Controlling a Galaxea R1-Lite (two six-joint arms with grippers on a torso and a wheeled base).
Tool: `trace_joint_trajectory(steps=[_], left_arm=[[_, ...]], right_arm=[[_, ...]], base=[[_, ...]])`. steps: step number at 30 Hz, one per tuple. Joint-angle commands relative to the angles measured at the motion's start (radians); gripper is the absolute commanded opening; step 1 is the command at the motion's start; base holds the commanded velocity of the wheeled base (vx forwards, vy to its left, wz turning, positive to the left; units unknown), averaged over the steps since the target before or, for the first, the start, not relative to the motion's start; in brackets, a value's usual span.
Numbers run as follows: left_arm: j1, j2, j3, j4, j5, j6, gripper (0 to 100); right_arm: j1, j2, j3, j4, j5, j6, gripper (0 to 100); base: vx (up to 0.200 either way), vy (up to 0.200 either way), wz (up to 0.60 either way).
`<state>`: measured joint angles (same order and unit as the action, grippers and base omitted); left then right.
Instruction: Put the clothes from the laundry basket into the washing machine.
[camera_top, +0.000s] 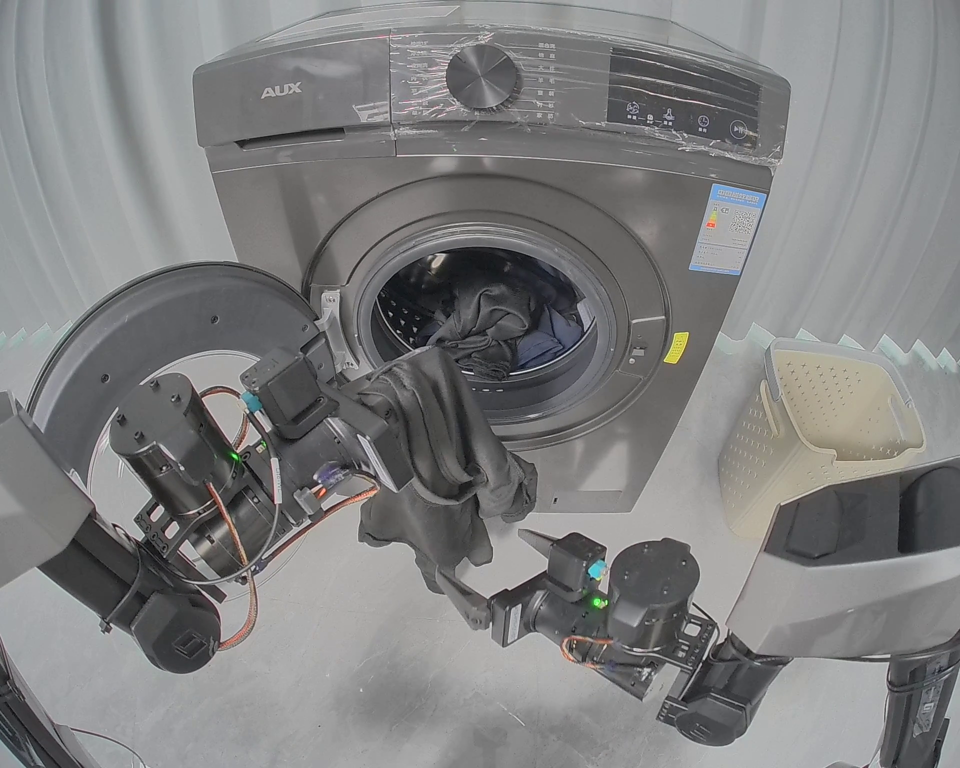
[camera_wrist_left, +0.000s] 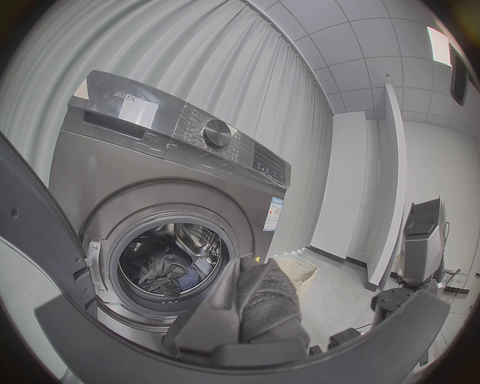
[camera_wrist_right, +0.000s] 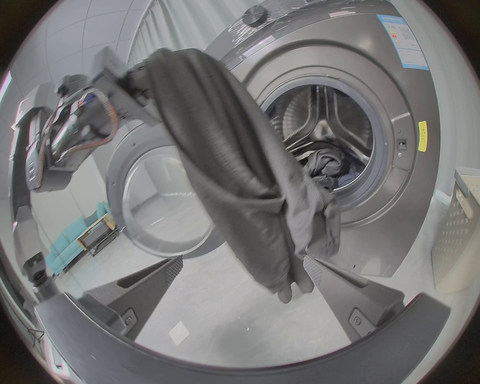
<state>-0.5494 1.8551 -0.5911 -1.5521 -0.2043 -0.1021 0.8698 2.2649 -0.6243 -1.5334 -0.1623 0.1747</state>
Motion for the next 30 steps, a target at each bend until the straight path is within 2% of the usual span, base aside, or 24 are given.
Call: trace_joint_trajectory(steps=[1,8,14,17,30], left_arm=[[-0.003,-0.004,-0.001,0.000,0.000,0.001,0],[-0.003,-0.013,-0.001,0.000,0.000,-0.001,0],[-0.009,-0.019,0.000,0.000,-0.001,-0.001,0],[-0.011,-0.019,0.002,0.000,-0.001,-0.001,0],[-0.021,-0.020,0.004,0.000,-0.001,-0.001,0]], right_arm=[[-0.049,0.050,-0.077,0.006,0.001,-0.003,100],[-0.083,0.102,-0.129,0.009,0.001,-0.003,100],[-0.120,0.168,-0.212,0.010,0.007,-0.006,100],[-0.114,0.196,-0.244,0.009,0.021,-0.015,100],[-0.112,0.254,-0.357,0.010,0.017,-0.015,100]], base=[[0.000,0.000,0.00],[0.000,0.000,0.00],[0.000,0.000,0.00],[0.000,0.000,0.00],[0.000,0.000,0.00]])
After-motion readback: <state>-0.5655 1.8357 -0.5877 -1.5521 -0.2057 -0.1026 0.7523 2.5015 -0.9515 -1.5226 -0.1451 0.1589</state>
